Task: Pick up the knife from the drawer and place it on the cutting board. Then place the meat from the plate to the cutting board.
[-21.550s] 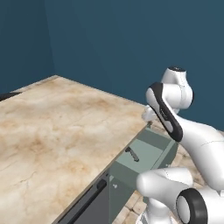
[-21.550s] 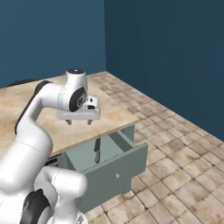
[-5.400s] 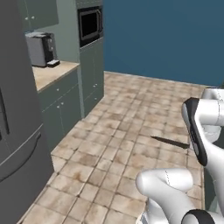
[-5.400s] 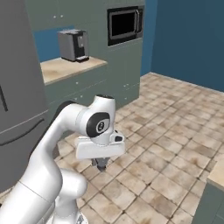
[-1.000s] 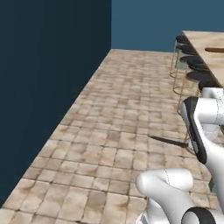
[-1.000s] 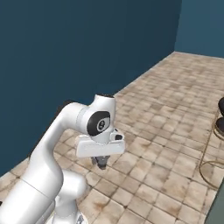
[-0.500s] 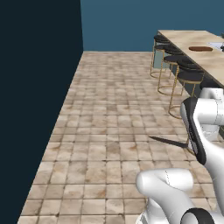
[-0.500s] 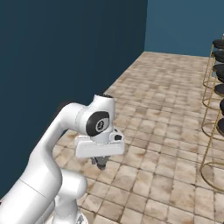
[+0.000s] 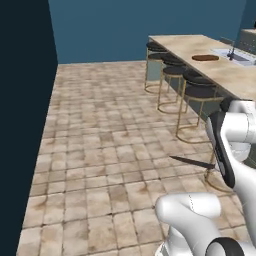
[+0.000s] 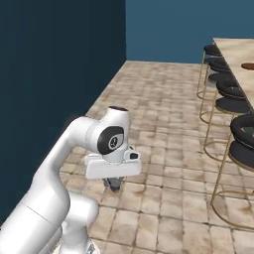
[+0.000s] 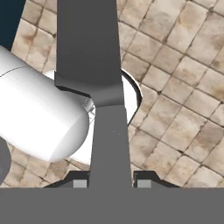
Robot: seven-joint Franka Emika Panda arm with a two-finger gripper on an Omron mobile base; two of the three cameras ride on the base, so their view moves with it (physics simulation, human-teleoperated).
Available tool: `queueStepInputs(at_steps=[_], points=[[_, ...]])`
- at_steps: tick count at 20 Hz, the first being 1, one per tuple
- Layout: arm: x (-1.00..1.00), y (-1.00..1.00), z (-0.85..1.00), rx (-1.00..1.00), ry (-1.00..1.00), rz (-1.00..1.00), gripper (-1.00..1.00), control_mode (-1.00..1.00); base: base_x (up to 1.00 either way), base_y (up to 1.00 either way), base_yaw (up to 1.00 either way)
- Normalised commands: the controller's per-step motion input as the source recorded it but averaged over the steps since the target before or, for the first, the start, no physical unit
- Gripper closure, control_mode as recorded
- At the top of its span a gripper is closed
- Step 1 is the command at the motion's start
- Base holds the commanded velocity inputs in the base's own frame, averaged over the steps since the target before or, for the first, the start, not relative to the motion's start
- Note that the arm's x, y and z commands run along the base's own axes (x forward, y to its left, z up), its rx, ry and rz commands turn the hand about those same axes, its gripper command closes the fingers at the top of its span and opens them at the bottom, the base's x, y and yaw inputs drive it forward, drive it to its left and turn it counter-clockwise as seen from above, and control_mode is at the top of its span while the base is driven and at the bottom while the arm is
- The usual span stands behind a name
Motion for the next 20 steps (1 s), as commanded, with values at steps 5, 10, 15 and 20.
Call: queueStepInputs(at_steps=[5,10,15,20], points=[[0.00,0.00,0.00,0.00,0.00,0.00,1.00,1.00,0.93,0.36,-0.35],[0.00,0.00,0.00,0.00,0.00,0.00,1.00,1.00,0.95,0.45,-0.35],[0.00,0.00,0.00,0.00,0.00,0.00,1.00,1.00,0.98,0.66,-0.35],[0.00,0.00,0.00,0.00,0.00,0.00,1.00,1.00,0.96,0.72,-0.34]])
